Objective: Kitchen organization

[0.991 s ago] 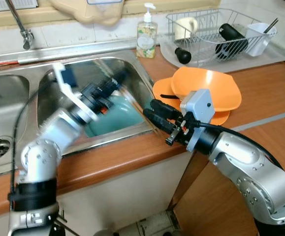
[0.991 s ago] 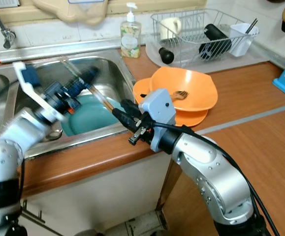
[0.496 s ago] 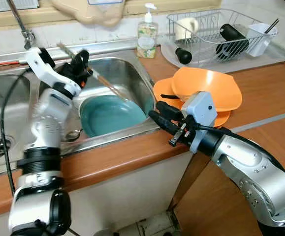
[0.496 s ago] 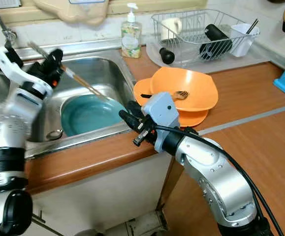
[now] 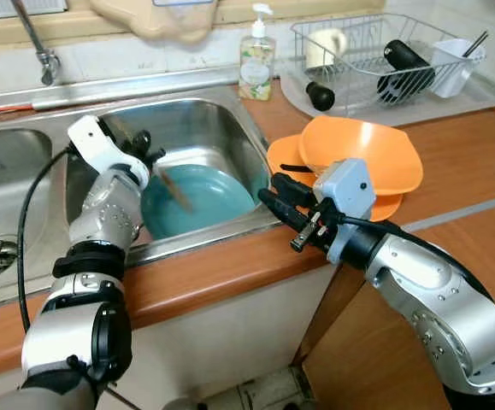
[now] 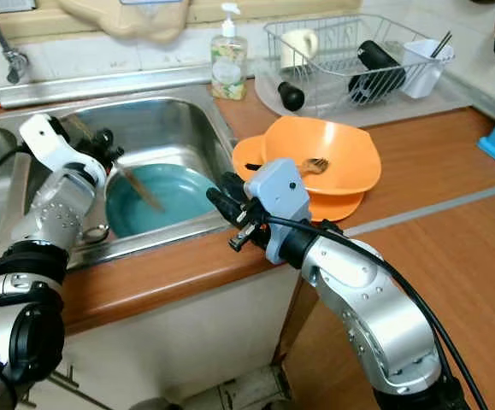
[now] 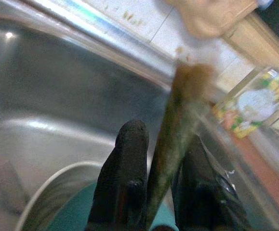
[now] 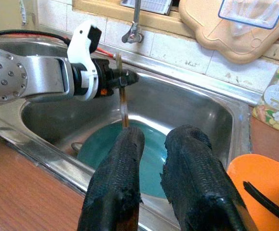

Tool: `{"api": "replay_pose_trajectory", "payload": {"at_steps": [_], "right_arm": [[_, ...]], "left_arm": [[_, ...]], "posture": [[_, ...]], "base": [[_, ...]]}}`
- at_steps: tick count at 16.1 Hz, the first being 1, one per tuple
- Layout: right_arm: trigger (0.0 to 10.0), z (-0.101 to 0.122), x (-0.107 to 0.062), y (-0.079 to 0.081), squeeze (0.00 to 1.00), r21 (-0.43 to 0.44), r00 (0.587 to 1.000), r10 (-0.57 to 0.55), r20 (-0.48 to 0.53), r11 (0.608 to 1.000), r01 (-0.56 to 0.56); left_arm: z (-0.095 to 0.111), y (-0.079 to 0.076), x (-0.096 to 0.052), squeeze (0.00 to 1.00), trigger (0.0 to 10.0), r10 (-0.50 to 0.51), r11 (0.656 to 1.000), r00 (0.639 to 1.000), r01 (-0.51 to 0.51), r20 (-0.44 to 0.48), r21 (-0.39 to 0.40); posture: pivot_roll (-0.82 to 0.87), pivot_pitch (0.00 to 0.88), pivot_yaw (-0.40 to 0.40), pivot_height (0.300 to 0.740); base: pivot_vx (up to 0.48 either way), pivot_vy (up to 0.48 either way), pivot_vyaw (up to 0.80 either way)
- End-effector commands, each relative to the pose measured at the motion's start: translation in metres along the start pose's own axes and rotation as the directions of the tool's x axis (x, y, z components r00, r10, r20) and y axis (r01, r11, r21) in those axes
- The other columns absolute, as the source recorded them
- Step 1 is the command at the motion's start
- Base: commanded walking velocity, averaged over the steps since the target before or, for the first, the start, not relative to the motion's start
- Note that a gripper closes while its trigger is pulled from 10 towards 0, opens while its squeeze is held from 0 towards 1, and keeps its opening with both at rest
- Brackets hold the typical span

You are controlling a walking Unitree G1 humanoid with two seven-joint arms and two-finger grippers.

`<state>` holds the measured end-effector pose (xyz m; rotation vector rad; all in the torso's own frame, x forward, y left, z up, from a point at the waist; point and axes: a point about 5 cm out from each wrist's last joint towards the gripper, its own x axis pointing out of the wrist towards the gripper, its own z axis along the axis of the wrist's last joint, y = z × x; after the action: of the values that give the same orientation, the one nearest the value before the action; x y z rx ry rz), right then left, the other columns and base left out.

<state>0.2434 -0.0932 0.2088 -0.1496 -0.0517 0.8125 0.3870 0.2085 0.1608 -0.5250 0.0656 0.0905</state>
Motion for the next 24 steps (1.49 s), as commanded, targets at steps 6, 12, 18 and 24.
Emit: {"api": "replay_pose_trajectory", "payload": {"at_steps": [6, 12, 18, 24], "right_arm": [[10.0, 0.002, 0.002, 0.000, 0.00, -0.009, 1.000, -0.018, 0.013, 1.000, 0.019], [10.0, 0.022, 0.002, -0.013, 0.76, -0.005, 0.988, -0.118, 0.097, 0.993, 0.119], [10.0, 0.034, -0.001, -0.040, 1.00, -0.030, 0.966, -0.232, 0.111, 0.971, 0.236], [10.0, 0.030, -0.013, -0.085, 1.00, -0.082, 0.917, -0.398, -0.001, 0.914, 0.397]], "left_arm": [[0.010, 0.001, 0.003, 1.00, 10.0, -0.011, 0.997, 1.000, 0.010, 0.016, 0.072], [0.032, -0.037, -0.013, 1.00, 10.0, -0.376, 0.891, 0.920, 0.327, 0.109, 0.317], [0.014, -0.037, -0.059, 0.00, 10.0, -0.557, 0.678, 0.824, 0.525, -0.107, 0.514], [-0.006, -0.037, -0.104, 0.00, 10.0, -0.635, 0.544, 0.712, 0.688, -0.300, 0.480]], "posture": [[-0.12, 0.000, 0.037, 0.740], [-0.13, 0.000, 0.034, 0.740], [-0.12, 0.000, 0.028, 0.740], [-0.11, 0.000, 0.020, 0.740]], "base": [[0.000, 0.000, 0.00], [0.000, 0.000, 0.00], [0.000, 0.000, 0.00], [0.000, 0.000, 0.00]]}}
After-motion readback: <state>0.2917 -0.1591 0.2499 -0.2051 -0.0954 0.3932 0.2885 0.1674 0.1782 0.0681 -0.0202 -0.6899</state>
